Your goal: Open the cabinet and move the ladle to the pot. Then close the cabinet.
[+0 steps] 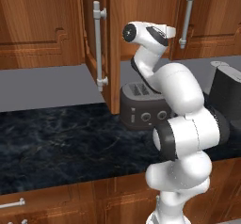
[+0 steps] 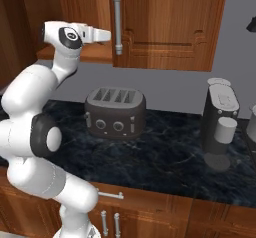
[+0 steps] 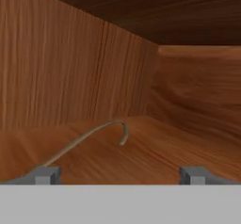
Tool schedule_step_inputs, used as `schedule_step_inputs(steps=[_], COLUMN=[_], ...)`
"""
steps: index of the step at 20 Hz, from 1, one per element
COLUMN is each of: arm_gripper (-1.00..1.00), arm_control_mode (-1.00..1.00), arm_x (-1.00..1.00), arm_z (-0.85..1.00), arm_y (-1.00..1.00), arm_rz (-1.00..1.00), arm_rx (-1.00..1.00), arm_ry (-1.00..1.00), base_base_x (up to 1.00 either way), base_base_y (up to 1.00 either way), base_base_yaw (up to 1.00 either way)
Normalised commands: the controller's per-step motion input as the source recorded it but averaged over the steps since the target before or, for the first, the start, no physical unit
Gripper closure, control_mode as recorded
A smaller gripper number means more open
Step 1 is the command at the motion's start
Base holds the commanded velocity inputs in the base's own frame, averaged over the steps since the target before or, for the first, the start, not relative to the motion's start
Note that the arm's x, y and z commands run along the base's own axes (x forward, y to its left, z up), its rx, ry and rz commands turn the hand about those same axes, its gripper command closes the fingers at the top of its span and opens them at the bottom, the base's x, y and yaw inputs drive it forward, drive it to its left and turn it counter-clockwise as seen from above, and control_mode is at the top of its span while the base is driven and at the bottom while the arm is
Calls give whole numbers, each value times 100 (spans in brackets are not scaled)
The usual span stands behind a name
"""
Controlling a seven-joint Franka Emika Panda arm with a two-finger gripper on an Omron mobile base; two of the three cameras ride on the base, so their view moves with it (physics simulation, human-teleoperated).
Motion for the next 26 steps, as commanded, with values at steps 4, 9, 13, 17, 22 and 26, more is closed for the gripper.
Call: schedule_step_inputs(steps=[4,9,13,17,22,26], arm_gripper=[-100,-100,-100,-100,-100,-100], arm_control_mode=[-100,-100,-100,-100,-100,-100], arm_x=[-5,-64,-100,-100,-100,-100], arm_z=[13,14,13,7,4,4], arm_y=[-68,-74,-90,-99,-100,-100], arm_rz=[-23,-27,-29,-25,-22,-22], arm_rx=[0,0,0,0,0,0], arm_ry=[1,0,0,0,0,-1], base_base_x=[0,0,0,0,0,0], base_base_y=[0,0,0,0,0,0], base_base_yaw=[0,0,0,0,0,0])
